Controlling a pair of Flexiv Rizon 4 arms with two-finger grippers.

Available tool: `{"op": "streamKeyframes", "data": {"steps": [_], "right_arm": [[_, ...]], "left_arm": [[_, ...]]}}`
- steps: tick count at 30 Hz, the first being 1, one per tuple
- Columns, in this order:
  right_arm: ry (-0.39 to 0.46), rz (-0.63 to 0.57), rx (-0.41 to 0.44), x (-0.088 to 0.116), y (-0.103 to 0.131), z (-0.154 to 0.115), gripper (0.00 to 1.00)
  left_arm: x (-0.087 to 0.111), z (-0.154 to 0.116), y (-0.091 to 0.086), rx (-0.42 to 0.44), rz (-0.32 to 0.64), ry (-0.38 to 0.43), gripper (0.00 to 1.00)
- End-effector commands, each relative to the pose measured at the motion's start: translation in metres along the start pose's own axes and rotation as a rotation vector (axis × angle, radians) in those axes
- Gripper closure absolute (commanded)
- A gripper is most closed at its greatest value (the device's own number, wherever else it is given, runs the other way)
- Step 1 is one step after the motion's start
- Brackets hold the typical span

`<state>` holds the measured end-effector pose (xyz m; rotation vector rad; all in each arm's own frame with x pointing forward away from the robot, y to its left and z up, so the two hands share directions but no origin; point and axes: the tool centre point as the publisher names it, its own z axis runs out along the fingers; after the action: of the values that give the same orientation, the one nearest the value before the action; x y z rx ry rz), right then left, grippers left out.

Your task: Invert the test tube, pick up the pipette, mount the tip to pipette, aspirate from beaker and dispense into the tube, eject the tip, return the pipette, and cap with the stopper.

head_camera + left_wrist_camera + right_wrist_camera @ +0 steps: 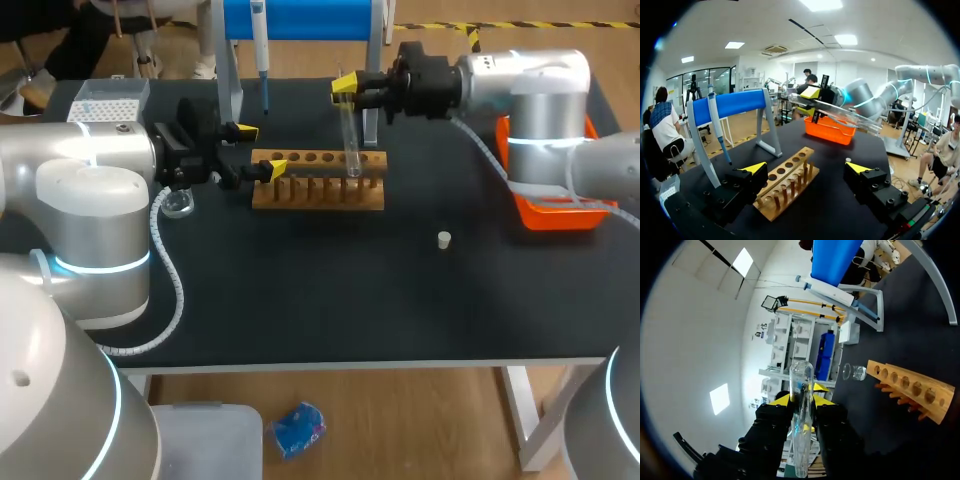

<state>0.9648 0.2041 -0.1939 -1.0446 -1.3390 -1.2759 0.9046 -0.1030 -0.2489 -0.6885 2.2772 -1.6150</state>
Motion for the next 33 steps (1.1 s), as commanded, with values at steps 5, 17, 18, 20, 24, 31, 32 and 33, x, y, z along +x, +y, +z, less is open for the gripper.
{"op": "streamKeyframes", "data": {"steps": [5, 17, 18, 20, 24, 31, 32, 33], "right_arm": [[-0.005, 0.0, -0.002, 0.002, -0.001, 0.0, 1.0], [-0.005, 0.0, -0.002, 0.002, -0.001, 0.0, 1.0], [-0.012, 0.018, 0.008, 0.003, -0.001, 0.0, 1.0], [-0.018, 0.052, 0.004, 0.005, 0.0, 0.002, 1.0], [-0.017, 0.095, 0.0, 0.009, 0.001, 0.007, 1.0], [-0.029, 0.069, -0.033, 0.012, 0.004, 0.009, 1.0], [-0.018, 0.07, -0.038, 0.011, 0.004, 0.009, 1.0], [-0.008, 0.074, -0.047, 0.011, 0.004, 0.009, 1.0]], "left_arm": [[0.0, 0.0, 0.001, 0.002, 0.001, -0.001, 0.0], [0.039, -0.004, -0.031, 0.377, 0.801, -0.235, 0.0], [0.039, -0.004, -0.032, 0.369, 0.808, -0.25, 0.0], [0.039, -0.004, -0.032, 0.369, 0.808, -0.25, 0.0], [0.039, -0.004, -0.032, 0.369, 0.808, -0.25, 0.0], [0.039, -0.004, -0.032, 0.369, 0.808, -0.25, 0.0], [0.039, -0.004, -0.032, 0.369, 0.808, -0.25, 0.0], [0.039, -0.004, -0.032, 0.369, 0.808, -0.25, 0.0]]}}
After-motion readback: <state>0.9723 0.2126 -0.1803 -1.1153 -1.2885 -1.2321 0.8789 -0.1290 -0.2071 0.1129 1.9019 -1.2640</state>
